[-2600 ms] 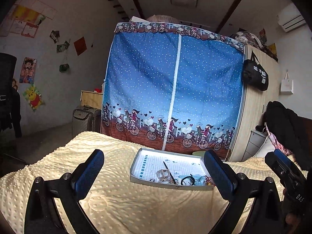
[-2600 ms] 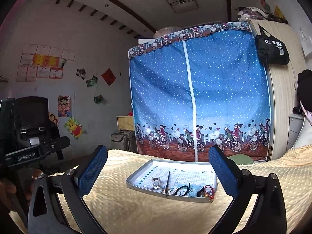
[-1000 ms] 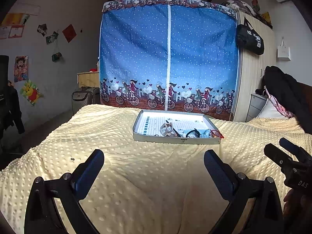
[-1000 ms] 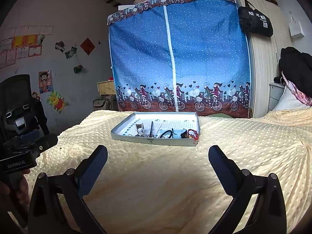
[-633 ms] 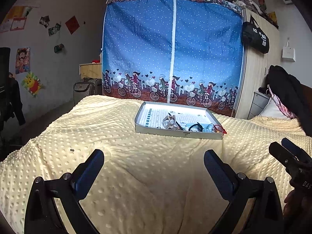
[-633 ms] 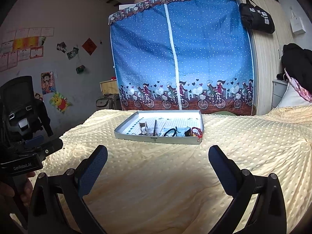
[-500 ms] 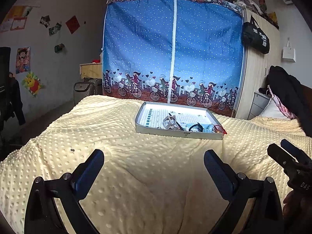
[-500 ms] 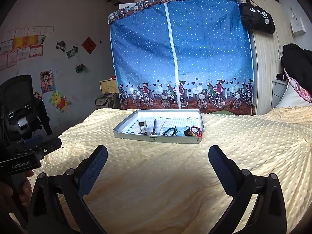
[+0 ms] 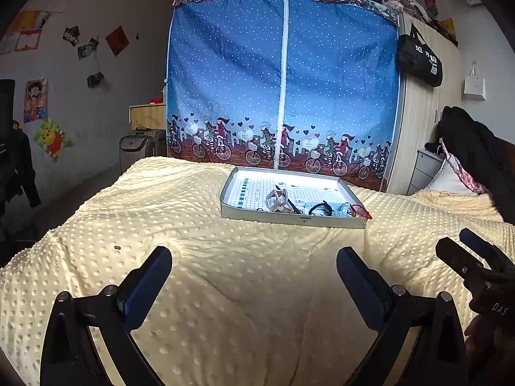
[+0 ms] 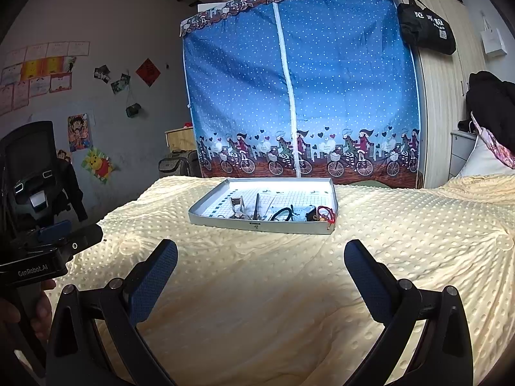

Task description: Organize jewelry

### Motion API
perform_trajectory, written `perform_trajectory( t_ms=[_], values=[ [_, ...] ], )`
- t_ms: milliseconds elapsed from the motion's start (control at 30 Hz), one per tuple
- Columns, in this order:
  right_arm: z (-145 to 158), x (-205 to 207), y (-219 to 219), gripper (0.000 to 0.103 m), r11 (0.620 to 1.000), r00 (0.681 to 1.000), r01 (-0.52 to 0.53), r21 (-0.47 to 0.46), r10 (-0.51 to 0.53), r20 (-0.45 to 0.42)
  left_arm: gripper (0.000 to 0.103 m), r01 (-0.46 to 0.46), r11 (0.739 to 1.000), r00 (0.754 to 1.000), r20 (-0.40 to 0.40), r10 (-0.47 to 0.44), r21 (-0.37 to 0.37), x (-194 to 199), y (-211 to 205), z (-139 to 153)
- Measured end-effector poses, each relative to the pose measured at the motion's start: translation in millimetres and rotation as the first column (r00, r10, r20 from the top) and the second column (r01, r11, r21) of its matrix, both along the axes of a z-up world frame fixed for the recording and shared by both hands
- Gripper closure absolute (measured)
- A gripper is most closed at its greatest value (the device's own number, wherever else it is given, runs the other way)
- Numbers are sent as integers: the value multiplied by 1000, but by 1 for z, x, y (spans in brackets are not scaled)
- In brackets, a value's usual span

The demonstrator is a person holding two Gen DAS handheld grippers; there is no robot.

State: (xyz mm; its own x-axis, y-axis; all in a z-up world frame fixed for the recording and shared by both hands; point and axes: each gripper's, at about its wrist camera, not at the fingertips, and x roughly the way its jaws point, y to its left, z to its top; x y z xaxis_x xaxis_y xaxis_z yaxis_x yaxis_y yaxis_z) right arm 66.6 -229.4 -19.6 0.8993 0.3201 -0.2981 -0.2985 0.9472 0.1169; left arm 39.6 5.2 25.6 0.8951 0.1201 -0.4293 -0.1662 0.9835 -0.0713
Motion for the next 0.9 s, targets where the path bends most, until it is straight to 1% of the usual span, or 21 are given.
perform_trajectory(
  t_ms=[333,567,900],
  values=[
    [-3,0,0,1,1000,1000,0,4,0,-9,0,2,1000,1000,-1,-2,-2,0,-2,1],
    [-3,-2,-1,1,1000,1000,6,10,-6,0,0,0,999,1000,-18,0,-34,0,1,-1],
    [-3,-1,-2,1,1000,1000,8,17,-8,-2,0,5,999,1000,-15,-6,-32,0,2,-1]
  ],
)
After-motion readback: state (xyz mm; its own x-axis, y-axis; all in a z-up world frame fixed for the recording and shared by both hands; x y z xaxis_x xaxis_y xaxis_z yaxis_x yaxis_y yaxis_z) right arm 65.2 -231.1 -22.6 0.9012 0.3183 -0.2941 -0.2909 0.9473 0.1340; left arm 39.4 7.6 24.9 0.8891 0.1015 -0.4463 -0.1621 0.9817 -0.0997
